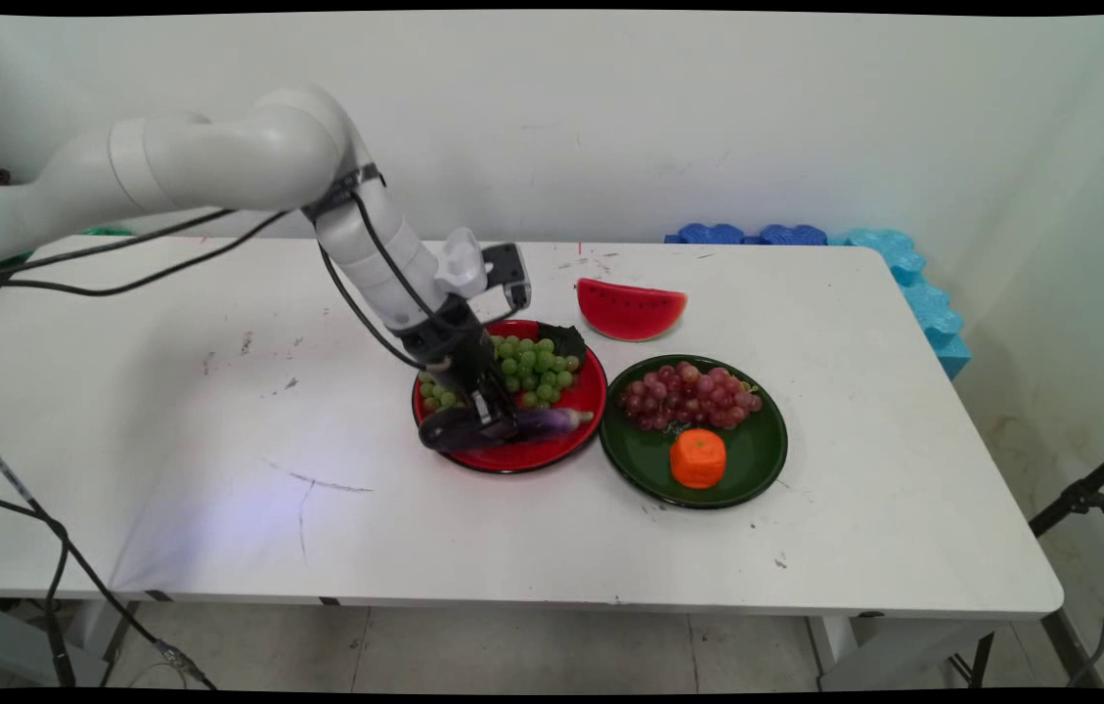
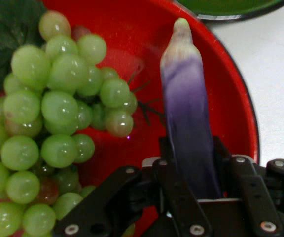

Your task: Place the picked object on the table

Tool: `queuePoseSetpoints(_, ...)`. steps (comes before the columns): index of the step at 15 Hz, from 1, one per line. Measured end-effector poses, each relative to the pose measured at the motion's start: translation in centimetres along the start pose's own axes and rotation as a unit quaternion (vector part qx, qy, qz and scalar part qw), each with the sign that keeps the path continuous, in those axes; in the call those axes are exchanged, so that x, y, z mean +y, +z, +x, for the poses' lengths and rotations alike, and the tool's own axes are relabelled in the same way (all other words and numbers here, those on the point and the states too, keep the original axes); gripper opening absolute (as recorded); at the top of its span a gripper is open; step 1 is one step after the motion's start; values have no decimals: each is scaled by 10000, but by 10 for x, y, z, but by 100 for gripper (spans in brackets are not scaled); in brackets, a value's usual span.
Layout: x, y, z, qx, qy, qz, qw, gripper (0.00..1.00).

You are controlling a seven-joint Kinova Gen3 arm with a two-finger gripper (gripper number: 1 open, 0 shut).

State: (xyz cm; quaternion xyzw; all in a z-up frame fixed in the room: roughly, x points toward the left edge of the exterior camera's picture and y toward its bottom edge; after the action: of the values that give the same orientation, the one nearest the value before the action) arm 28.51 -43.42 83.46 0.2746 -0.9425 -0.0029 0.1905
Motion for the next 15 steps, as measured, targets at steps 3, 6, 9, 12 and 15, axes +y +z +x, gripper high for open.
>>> queuePoseSetpoints(3, 3, -24, 4, 125, 73, 20, 9999, 0)
queuePoseSetpoints(6, 15, -62, 13, 332, 190, 21, 9993, 0)
queuePoseSetpoints(9, 37, -94, 21, 561, 327, -66, 9979, 0)
queuePoseSetpoints(12, 59, -109, 25, 744, 516, -173, 9957, 0)
queuePoseSetpoints(15, 79, -107, 22, 833, 689, -277, 9938, 0)
